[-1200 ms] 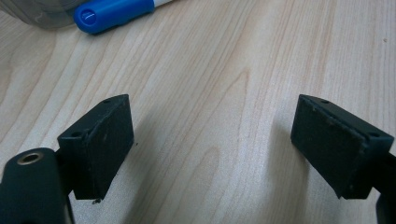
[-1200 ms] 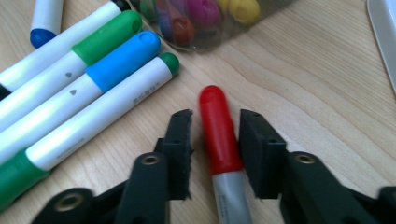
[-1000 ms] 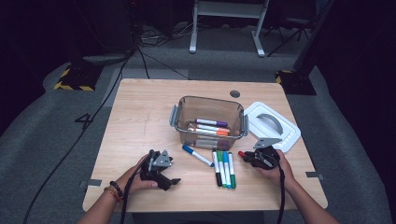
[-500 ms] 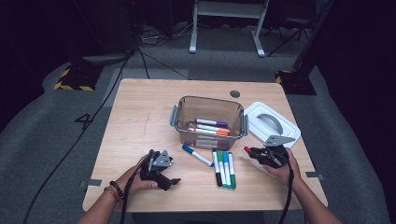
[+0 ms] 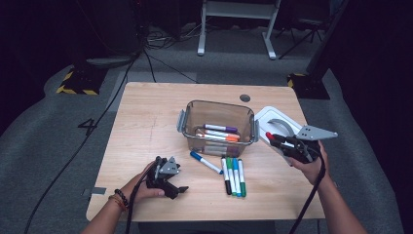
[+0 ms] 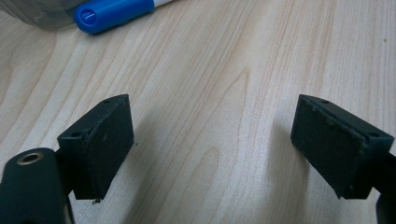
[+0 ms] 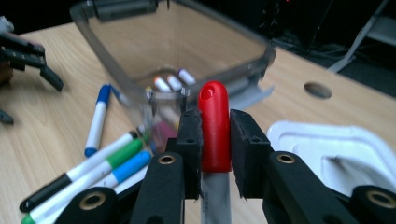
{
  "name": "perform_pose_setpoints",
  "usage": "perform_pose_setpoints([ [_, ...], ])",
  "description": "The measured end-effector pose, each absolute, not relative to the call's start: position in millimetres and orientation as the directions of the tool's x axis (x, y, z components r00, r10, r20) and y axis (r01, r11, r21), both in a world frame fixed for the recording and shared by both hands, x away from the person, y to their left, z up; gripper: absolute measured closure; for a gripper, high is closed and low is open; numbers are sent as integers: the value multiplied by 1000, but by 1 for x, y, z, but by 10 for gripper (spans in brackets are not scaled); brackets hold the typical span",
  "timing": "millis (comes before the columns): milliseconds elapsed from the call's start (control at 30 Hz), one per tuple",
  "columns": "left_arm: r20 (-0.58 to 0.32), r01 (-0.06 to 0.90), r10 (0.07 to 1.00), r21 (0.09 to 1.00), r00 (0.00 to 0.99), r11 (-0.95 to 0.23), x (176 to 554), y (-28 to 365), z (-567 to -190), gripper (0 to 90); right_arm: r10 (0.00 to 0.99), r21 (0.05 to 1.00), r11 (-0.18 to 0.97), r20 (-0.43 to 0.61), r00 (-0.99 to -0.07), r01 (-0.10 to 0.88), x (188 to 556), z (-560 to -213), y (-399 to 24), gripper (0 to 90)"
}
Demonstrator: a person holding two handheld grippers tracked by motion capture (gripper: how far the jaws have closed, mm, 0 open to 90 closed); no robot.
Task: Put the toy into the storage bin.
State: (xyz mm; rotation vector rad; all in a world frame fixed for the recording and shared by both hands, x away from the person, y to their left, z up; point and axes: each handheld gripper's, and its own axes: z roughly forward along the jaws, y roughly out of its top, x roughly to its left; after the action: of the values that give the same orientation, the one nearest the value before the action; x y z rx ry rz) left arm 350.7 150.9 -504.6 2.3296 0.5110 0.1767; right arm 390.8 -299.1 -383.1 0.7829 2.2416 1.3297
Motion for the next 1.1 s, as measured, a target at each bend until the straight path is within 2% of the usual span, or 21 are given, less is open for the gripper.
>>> perform_pose_setpoints([
  [300,-21,310,411,691,912,-653,351,151,-505,136,612,904,382,-91,-786,192,410,-336,-278,754],
  [633,-21,310,411,691,911,-653,351,151,-505,136,549,903,404,-110,-828,148,436,-302,-238,754],
  [833,-20,310,411,691,912,-653,351,151,-505,136,517,897,421,-117,-848,133,448,-293,-211,754],
  [1100,-20,310,411,691,911,-653,351,151,-505,137,472,878,462,-120,-874,129,459,-299,-174,754],
])
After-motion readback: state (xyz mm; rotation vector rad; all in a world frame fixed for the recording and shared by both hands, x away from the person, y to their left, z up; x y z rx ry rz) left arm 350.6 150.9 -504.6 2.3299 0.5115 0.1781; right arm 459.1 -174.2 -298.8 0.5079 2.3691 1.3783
